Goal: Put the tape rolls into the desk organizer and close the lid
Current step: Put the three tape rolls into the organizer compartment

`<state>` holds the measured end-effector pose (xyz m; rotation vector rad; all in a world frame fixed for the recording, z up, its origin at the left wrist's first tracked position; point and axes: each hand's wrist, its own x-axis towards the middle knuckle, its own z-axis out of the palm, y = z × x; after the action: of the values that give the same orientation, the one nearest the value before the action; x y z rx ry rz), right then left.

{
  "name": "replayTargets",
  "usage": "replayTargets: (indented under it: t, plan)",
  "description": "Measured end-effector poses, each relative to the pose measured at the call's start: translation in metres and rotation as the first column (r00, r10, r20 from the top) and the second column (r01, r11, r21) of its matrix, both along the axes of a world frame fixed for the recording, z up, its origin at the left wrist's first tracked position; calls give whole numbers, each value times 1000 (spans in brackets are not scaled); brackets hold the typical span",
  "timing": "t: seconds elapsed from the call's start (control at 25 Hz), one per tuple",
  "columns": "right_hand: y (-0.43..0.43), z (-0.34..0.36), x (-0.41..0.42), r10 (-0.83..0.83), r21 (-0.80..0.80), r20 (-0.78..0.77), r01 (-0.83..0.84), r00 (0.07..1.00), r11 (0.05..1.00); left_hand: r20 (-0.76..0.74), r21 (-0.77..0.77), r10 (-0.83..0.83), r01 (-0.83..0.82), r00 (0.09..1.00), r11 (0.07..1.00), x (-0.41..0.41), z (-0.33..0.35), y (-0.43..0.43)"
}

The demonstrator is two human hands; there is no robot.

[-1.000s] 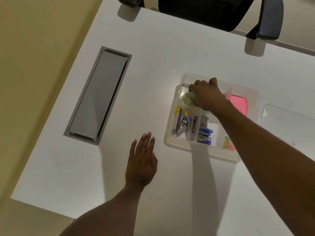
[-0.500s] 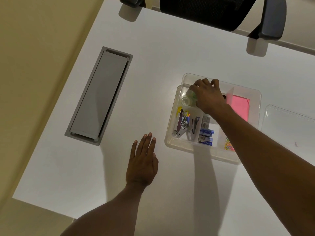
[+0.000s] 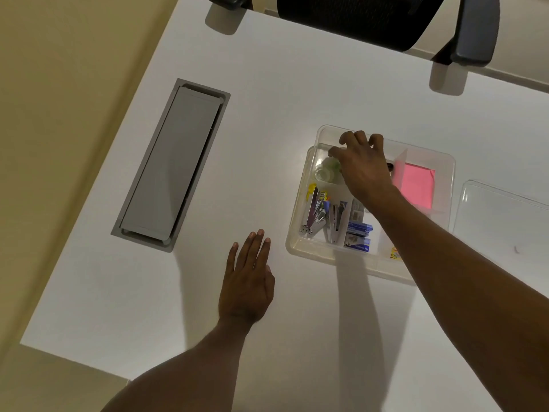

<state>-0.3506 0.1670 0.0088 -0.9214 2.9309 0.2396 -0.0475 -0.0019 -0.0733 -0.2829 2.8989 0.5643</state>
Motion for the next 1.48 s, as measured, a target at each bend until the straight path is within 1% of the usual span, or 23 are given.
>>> replayTargets:
  t: [0.12, 0.16, 0.24, 0.32, 0.4, 0.56, 0.68, 0.84, 1.0, 1.16, 1.24, 1.36, 1.48]
  plan:
    - [-3, 6, 2, -32, -64, 7, 33, 999, 997, -4, -3, -1, 1, 1000, 1000, 0, 0, 0]
    - [-6, 9, 4, -7, -110, 28, 10, 1000, 994, -7, -3, 0, 0, 1000, 1000, 0, 0, 1]
    - [-11, 12, 9, 103, -168, 86, -87, 991, 982, -18, -3, 1, -1, 1000, 1000, 0, 1, 1]
    - [-12, 13, 10, 176, -160, 138, -154, 975, 975, -24, -4, 0, 0, 1000, 1000, 0, 1, 1]
    - [-10, 13, 6, 188, -146, 166, -164, 968, 976, -25, -6, 3, -3, 1000, 1000, 0, 1, 1]
    - [-4, 11, 1, 182, -114, 139, -167, 973, 979, -19, -8, 5, -5, 1000, 1000, 1, -1, 0]
    - [-7, 8, -2, 185, -88, 154, -173, 971, 981, -15, -3, 5, -6, 1000, 1000, 0, 0, 0]
    - [-7, 8, -6, 197, 6, 179, -201, 964, 980, -10, 0, 10, -10, 1000, 1000, 0, 0, 1]
    - [4, 9, -5, 211, 73, 132, -222, 969, 972, -16, -3, 10, -10, 1000, 1000, 0, -1, 0]
    - [6, 9, -4, 252, 34, 128, -258, 959, 966, -18, 1, 2, -2, 1000, 1000, 0, -1, 1]
    - [6, 11, -3, 288, 27, 171, -297, 942, 955, -16, 1, 5, -5, 1000, 1000, 0, -2, 0]
    - [8, 13, -4, 278, 33, 222, -292, 935, 956, -21, -9, 2, -3, 1000, 1000, 1, -2, 1]
    - [13, 12, -4, 282, -30, 168, -281, 945, 959, -22, -10, 1, -1, 1000, 1000, 1, -2, 0]
